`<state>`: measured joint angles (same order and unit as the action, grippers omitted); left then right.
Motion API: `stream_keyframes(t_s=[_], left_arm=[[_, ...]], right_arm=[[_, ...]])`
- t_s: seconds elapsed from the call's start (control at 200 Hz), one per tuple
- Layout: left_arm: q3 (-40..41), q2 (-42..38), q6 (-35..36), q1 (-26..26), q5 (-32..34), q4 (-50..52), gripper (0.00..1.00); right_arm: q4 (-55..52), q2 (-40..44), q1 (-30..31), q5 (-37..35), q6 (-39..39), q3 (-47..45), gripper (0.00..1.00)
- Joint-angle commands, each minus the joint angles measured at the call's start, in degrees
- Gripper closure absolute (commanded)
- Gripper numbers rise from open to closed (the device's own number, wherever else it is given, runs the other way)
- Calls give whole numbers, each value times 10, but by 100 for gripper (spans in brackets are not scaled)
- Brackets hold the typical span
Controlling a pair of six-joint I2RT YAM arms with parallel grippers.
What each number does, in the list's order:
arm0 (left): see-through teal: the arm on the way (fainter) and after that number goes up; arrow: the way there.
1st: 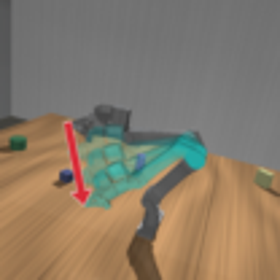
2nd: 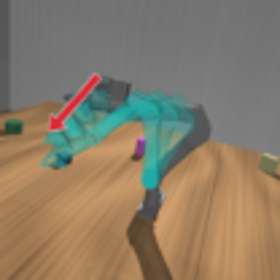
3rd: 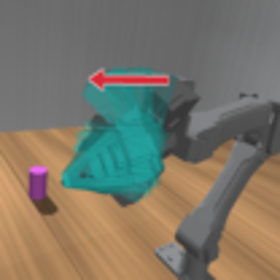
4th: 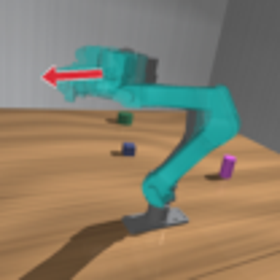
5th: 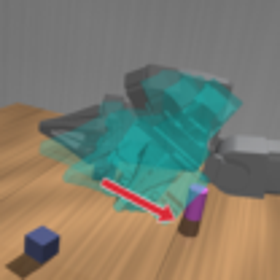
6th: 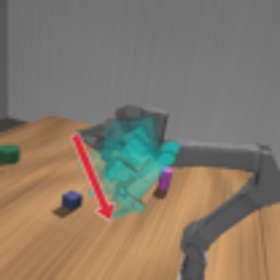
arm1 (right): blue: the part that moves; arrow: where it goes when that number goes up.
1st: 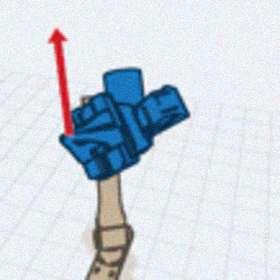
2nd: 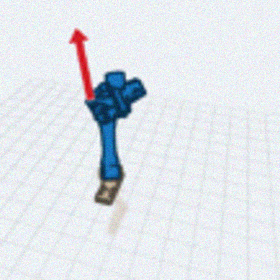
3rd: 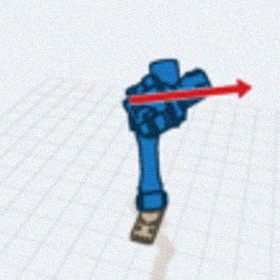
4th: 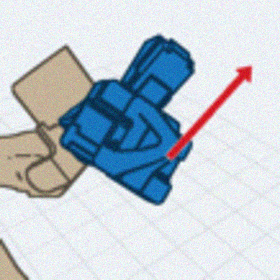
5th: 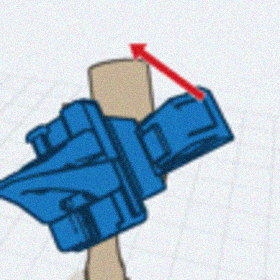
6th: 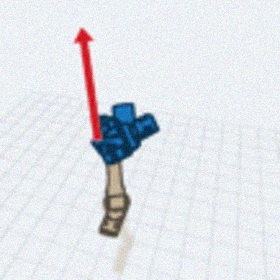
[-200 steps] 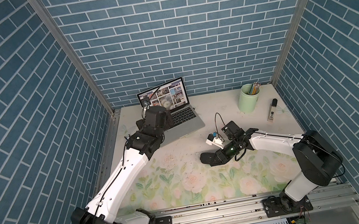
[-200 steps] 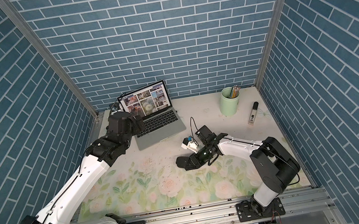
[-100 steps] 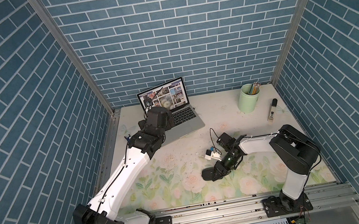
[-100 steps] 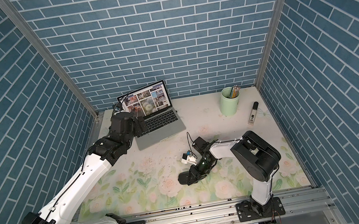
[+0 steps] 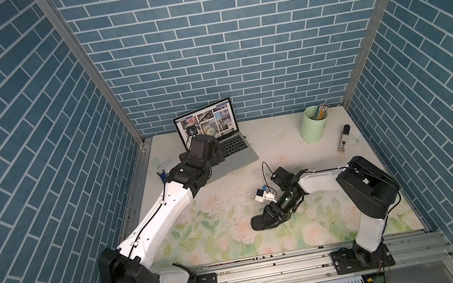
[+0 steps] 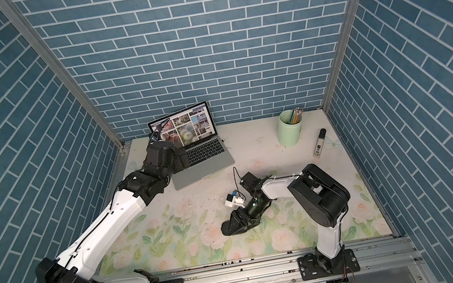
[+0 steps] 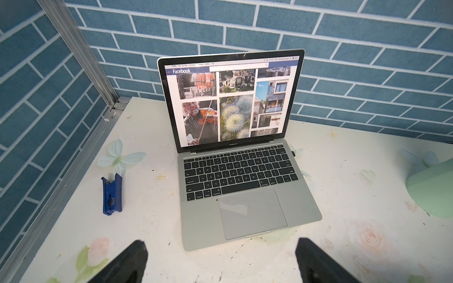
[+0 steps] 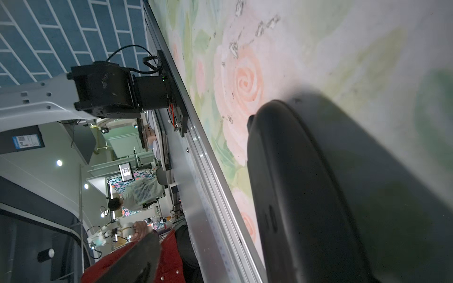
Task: Remove the wireless mouse receiver from the laptop
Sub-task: Place the mouse at the center of the board, then move the laptop to the center of the board.
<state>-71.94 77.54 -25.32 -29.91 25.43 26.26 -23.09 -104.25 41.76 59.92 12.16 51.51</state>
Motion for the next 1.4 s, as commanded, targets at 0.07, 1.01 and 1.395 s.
stream_keyframes(t_s=[0.07, 1.01, 1.395], left_arm=[[14, -2, -8, 2, -7, 6, 0], [43, 132, -118, 266, -280, -6, 0], [28, 240, -128, 267, -330, -39, 8]], right_arm=[[-49, -38, -10, -200, -6, -20, 0], [-211, -205, -140, -496, -46, 579, 7], [-192, -351, -152, -429, -50, 744, 14]])
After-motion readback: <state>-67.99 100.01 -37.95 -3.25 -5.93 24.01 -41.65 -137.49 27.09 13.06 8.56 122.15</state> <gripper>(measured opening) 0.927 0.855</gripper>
